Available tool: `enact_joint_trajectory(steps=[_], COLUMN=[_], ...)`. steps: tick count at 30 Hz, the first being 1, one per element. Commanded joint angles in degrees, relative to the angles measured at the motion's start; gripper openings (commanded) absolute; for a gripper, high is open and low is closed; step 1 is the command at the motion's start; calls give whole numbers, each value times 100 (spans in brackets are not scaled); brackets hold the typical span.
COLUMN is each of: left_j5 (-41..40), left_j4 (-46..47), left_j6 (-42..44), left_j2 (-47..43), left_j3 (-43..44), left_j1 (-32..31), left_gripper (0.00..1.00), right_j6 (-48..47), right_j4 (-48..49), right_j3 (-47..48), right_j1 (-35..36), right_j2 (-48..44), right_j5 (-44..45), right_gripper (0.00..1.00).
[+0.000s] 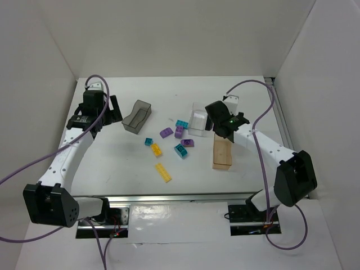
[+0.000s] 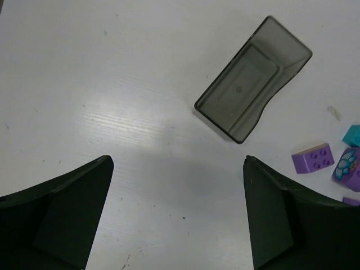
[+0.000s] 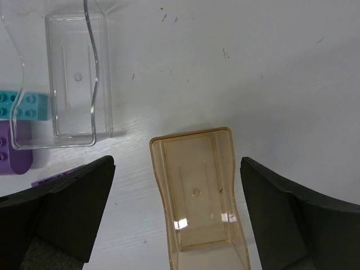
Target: Sort the legos into containers by color
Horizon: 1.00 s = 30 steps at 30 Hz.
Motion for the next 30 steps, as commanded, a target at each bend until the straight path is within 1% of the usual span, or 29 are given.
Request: enact_joint_trajectory(steps=[1, 5, 6, 8, 9, 11, 12, 13, 16, 18, 20, 24, 25, 26, 27, 30], left_j5=[158, 315, 377, 378, 238, 289, 507, 509, 1009, 1290, 1344, 1344, 1344, 1344, 1405, 1406], left_j4=[-337, -337, -337, -337, -337, -337, -337, -337, -407, -407, -468, -521, -521, -521, -521, -582], left_j6=[214, 494, 678, 680, 549, 355, 215, 127, 126, 178, 126, 74, 73, 73, 73, 73], left_j2=[-49, -180, -181, -242, -303, -453, -505, -584, -655, -717, -717, -665, -664, -664, -664, -664], left_j3=[198, 94, 93, 93, 93, 93, 41, 40, 40, 40, -12, 40, 40, 40, 40, 40], left_j1=[8, 8, 8, 60, 60, 121, 122, 122, 122, 122, 174, 175, 175, 175, 175, 175], left_gripper=[100, 100, 100, 100, 100, 100, 100, 100, 100, 100, 100, 100, 100, 100, 100, 100], right_j6=[3, -452, -558, -612, -760, -884, -1050, -1051, -1262, -1515, -1701, -1807, -1807, -1807, -1807, -1807], right_j4=[205, 583, 749, 750, 803, 873, 934, 987, 1206, 1400, 1638, 1577, 1577, 1577, 1577, 1699], right_j3=[151, 89, 89, 150, 151, 151, 151, 151, 151, -6, -7, 150, 151, 151, 221, 221], right_j1=[114, 236, 237, 394, 508, 675, 903, 1035, 1580, 1887, 2082, 2223, 2223, 2223, 2223, 2223], right_j2=[-69, -289, -341, -290, -289, -79, -26, 27, 255, 413, 641, 1203, 1309, 1398, 1538, 1688], right_j5=[-74, -706, -864, -1041, -1146, -1444, -1550, -1604, -1604, -1840, -2051, -1913, -1912, -1834, -1833, -1833], right_gripper=[100, 100, 100, 100, 100, 100, 100, 100, 100, 100, 99, 95, 93, 87, 85, 85])
